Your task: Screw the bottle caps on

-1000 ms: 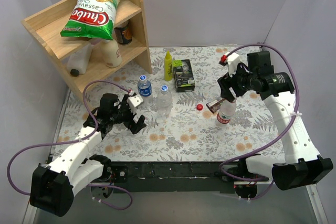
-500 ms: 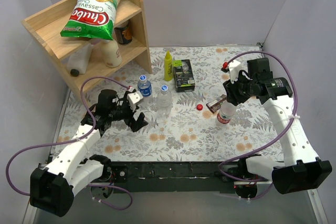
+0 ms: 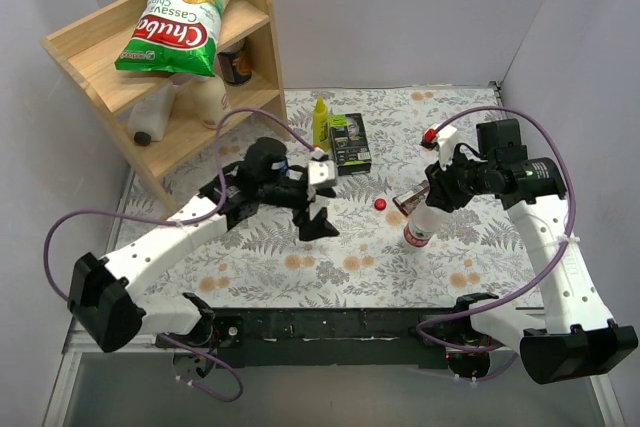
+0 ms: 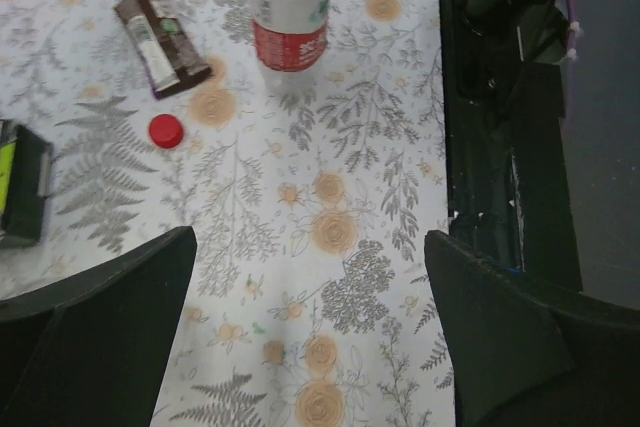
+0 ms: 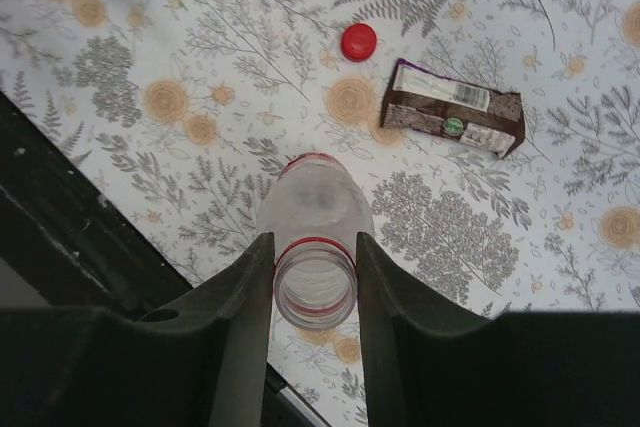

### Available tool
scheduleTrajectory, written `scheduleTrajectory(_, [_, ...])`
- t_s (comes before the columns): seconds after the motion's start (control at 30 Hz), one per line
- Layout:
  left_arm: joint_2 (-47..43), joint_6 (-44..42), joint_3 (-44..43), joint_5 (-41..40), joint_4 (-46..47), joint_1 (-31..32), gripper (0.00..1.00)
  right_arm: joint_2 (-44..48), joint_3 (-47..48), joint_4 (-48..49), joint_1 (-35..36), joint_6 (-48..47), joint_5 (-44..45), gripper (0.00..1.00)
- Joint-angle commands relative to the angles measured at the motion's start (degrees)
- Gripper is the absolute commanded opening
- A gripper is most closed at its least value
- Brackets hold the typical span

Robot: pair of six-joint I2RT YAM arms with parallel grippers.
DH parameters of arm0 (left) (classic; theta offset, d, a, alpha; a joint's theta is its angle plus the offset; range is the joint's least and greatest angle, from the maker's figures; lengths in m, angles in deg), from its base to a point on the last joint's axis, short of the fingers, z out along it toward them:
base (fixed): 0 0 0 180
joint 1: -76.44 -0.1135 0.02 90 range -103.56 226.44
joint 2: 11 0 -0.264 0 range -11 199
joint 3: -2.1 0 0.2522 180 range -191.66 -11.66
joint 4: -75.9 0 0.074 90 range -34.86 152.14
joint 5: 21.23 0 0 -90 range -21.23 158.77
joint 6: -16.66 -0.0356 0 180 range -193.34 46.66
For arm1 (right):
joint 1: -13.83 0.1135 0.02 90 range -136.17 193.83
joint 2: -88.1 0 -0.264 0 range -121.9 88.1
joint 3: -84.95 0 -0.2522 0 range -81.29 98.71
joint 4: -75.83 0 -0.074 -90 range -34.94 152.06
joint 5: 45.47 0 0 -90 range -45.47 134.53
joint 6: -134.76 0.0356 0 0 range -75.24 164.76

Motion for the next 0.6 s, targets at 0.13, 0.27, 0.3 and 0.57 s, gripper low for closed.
scheduleTrajectory(0.13, [11.0,0.1,-2.5,-8.3,7.8,13.1,0.98,2.6,11.0,-6.3,-0.3,-1.6,-17.0,0.10])
scheduleTrajectory(0.27, [14.7,1.8,-2.4,-9.4,14.2,15.9,0.98,4.3,11.7,-6.6,-0.3,-0.2,-22.9,0.10])
scheduleTrajectory(0.3, [15.9,2.3,-2.4,-9.8,15.4,16.3,0.98,4.5,11.6,-6.6,-0.3,0.7,-24.4,0.09])
scheduleTrajectory(0.57, [21.0,5.8,-3.8,-14.2,24.5,19.0,0.98,4.6,9.8,-3.7,-0.3,7.7,-27.3,0.01])
